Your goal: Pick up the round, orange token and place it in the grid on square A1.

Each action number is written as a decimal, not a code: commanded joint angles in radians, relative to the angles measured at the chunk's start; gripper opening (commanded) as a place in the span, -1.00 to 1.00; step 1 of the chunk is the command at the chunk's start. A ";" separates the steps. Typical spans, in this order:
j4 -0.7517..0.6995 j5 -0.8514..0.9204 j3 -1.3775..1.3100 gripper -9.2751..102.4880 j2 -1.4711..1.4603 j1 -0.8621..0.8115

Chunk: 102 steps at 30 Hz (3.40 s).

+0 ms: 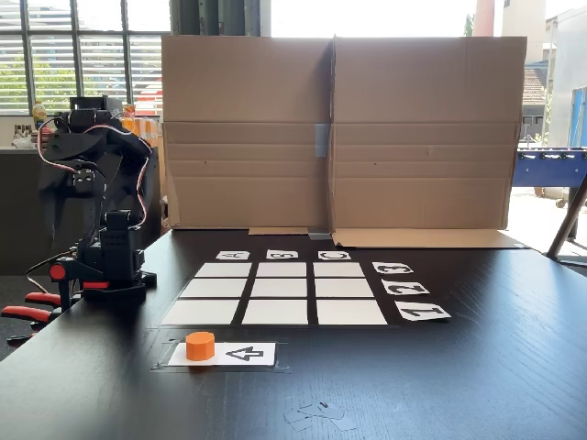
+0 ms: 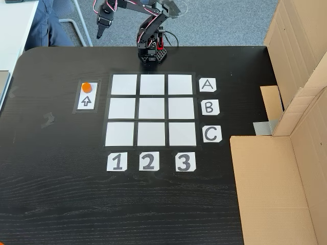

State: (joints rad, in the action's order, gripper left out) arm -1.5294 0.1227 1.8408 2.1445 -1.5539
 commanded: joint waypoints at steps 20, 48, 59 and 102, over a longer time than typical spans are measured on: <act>0.005 -0.181 -0.423 -0.32 -0.571 0.353; 0.044 -0.377 -0.683 -0.27 -1.022 0.561; 0.054 -0.393 -0.775 -0.27 -1.138 0.561; 0.054 -0.399 -0.923 -0.36 -1.327 0.581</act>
State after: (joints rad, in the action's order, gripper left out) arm -1.4818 -0.2715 0.9511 0.8099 -0.9817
